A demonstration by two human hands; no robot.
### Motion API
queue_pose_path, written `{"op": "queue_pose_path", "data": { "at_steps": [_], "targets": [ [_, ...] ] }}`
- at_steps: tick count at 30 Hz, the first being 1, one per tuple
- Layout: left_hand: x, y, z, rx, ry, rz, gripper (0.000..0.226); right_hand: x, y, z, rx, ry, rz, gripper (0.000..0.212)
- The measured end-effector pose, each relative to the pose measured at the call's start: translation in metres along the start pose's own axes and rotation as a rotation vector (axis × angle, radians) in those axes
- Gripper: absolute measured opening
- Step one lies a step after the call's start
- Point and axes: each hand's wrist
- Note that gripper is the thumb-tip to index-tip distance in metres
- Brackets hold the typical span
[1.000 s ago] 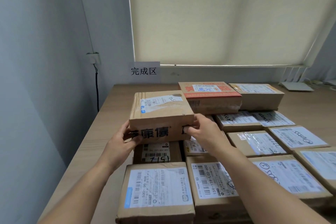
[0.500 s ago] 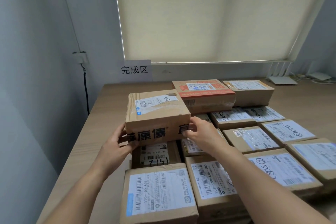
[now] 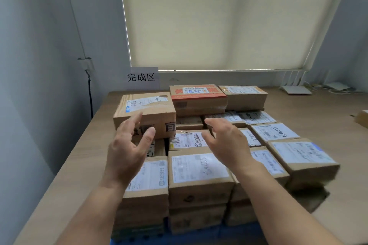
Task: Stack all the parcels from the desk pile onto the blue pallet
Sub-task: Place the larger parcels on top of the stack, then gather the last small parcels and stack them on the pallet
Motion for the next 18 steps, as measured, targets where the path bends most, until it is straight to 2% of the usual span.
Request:
{"op": "queue_pose_path", "data": {
  "at_steps": [3, 7, 11, 15, 18],
  "targets": [
    [-0.032, -0.045, -0.040, -0.011, 0.041, -0.091, 0.056, -0.032, -0.018, 0.028, -0.036, -0.072, 0.043, 0.033],
    [-0.075, -0.097, -0.087, 0.055, 0.140, -0.211, 0.060, -0.077, -0.054, 0.062, -0.164, -0.126, 0.107, 0.024],
    [-0.106, -0.143, -0.122, 0.103, 0.219, -0.258, 0.061, -0.116, -0.095, 0.100, -0.197, -0.197, 0.079, 0.025],
    [-0.135, -0.191, -0.160, 0.064, 0.263, -0.333, 0.063, -0.151, -0.136, 0.140, -0.251, -0.274, 0.020, 0.017],
    [-0.153, -0.224, -0.186, 0.033, 0.292, -0.377, 0.059, -0.174, -0.165, 0.168, -0.284, -0.296, -0.017, 0.022]
  ]
}}
Point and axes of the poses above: each hand's wrist, its own x-axis towards the middle knuckle, its own z-axis out of the back of the hand, y = z × x, and after that the axes turned 11 degrees about x, right-handed
